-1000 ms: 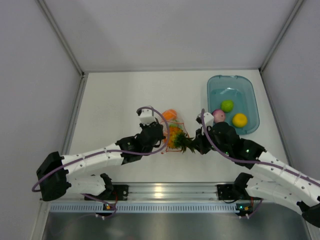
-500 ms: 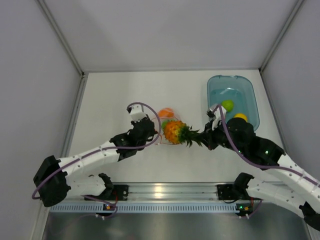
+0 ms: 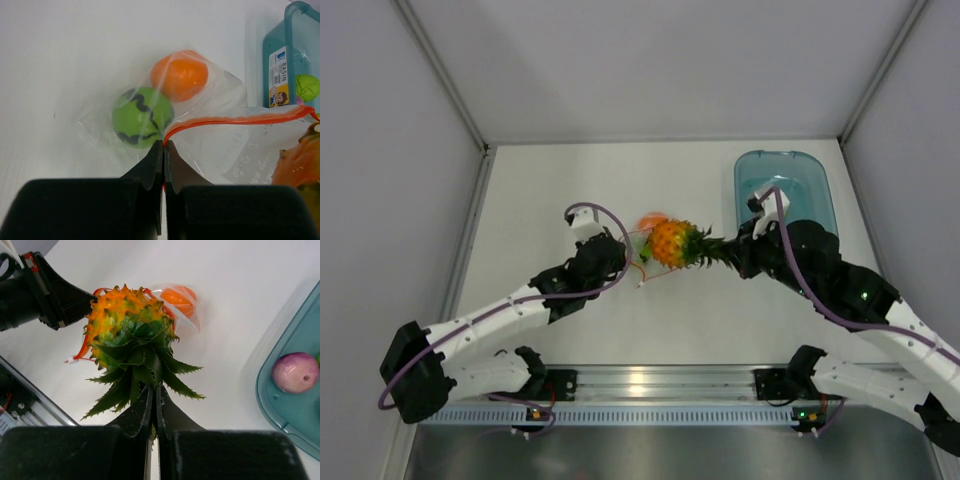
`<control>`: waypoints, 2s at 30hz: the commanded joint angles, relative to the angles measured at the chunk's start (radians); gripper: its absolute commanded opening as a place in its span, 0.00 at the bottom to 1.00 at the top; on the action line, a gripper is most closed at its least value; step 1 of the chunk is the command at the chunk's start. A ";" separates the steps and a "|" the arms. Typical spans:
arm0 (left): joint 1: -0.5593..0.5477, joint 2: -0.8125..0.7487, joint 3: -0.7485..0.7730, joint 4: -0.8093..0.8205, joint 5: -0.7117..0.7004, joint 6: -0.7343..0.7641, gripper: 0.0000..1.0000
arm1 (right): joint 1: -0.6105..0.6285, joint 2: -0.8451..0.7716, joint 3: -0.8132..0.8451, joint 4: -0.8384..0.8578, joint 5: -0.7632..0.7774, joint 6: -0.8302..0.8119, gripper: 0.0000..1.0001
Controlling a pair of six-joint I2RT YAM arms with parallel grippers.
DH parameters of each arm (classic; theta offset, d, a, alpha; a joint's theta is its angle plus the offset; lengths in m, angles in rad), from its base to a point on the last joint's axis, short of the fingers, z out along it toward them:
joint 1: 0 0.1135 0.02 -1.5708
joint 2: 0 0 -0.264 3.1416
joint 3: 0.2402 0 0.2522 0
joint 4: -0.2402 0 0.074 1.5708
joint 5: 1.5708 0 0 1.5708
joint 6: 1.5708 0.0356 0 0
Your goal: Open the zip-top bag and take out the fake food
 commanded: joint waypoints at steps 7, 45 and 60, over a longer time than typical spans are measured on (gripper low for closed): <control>0.006 -0.076 -0.003 0.041 0.118 -0.018 0.00 | -0.008 -0.018 -0.159 0.572 -0.153 0.227 0.00; 0.019 -0.076 0.006 -0.020 0.111 0.011 0.00 | -0.603 0.228 0.163 0.253 -0.013 0.023 0.00; 0.025 -0.053 0.054 -0.043 0.203 0.114 0.00 | -0.972 0.740 0.465 0.124 -0.265 0.046 0.00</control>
